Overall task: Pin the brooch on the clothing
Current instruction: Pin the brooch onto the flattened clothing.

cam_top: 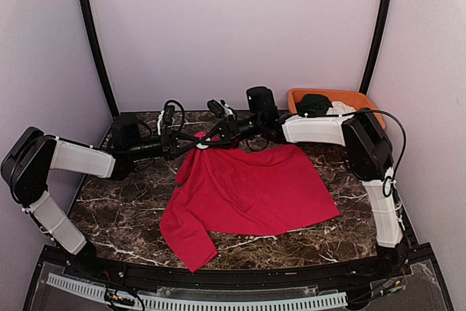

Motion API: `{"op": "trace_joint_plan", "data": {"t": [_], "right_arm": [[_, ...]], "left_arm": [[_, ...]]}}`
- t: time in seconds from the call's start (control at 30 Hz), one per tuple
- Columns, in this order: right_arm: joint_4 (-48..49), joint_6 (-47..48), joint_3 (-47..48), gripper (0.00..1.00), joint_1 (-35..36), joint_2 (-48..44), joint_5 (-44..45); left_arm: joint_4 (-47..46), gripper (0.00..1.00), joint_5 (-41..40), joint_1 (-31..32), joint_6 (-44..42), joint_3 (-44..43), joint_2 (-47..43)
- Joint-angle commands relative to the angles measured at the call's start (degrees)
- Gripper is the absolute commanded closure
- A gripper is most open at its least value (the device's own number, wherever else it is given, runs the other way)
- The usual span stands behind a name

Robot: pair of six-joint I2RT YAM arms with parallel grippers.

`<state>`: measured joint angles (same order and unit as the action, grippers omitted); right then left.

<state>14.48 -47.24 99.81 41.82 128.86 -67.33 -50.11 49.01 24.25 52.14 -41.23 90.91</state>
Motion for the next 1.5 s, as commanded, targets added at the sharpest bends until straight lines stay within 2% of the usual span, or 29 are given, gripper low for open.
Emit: {"op": "trace_joint_plan", "data": {"t": [0.0, 0.4, 0.67, 0.83, 1.07, 1.3, 1.47], "right_arm": [[-1.44, 0.19, 2.24, 0.91, 2.81, 2.08, 2.75], [1.27, -2.19, 3.45, 0.83, 3.35, 2.66, 0.48], [9.72, -9.21, 0.52, 0.81, 1.54, 1.66, -1.81], [8.69, -8.43, -0.46, 0.74, 0.25, 0.01, -1.83], [2.4, -4.75, -0.65, 0.54, -1.92, -2.5, -1.19], [-3.83, -0.33, -0.87, 0.53, -3.29, -5.28, 0.12], [-18.24, 12.47, -0.19, 0.53, -3.77, -8.75, 3.59]], "left_arm": [[-5.66, 0.99, 1.43, 1.3, -0.1, -0.34, -0.29], [-6.56, 0.99, 1.4, 1.31, 0.35, -0.16, -0.78], [-6.05, 0.99, 1.47, 1.24, -0.11, -0.16, -1.01], [-1.96, 0.99, 1.01, 1.25, -2.15, -0.59, -1.47], [-2.25, 0.99, 1.2, 1.26, -2.19, -0.53, -1.53], [-5.05, 0.99, 1.92, 1.25, -0.78, -0.43, -0.92], [-8.64, 0.99, 3.22, 1.26, 0.78, -0.19, -0.09]]}}
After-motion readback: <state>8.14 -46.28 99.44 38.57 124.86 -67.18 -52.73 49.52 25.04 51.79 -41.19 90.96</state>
